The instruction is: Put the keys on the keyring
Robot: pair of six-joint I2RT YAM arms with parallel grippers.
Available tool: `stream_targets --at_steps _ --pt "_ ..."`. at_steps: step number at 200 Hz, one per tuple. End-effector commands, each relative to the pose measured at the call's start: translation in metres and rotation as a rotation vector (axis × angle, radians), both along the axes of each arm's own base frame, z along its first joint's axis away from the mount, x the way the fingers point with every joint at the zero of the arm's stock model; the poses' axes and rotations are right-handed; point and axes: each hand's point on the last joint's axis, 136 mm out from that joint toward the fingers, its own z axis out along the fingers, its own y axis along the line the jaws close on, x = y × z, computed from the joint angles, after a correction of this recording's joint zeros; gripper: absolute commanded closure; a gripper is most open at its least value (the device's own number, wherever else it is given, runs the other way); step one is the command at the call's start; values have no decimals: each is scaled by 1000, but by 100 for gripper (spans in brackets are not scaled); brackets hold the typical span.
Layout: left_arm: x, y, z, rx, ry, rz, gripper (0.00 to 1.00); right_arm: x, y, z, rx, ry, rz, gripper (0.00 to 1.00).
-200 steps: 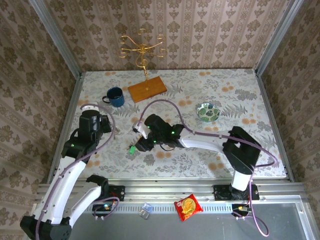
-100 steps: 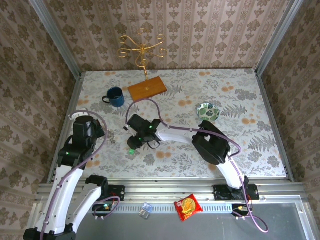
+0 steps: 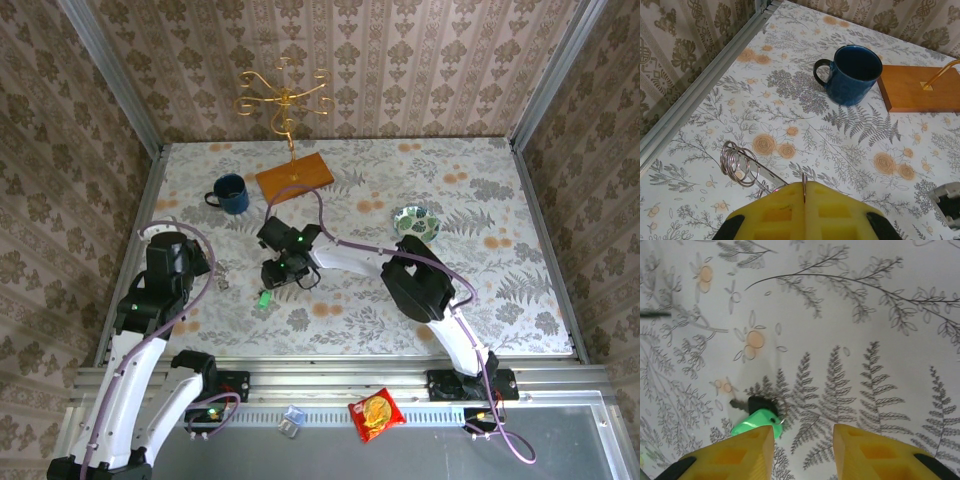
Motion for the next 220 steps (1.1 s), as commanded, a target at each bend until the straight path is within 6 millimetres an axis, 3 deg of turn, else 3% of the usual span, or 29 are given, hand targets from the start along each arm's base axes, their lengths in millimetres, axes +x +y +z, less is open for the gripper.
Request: stream_targets --at_steps 1,82,220 --pt "1 0 1 -23 -10 11 100 -4 3 -4 35 110 -28 64" --pt "3 -2 -2 -21 -2 -1 100 -12 19 -10 77 213 12 66" --pt "3 -2 -2 -17 -1 -6 100 -19 23 -17 43 267 36 72"
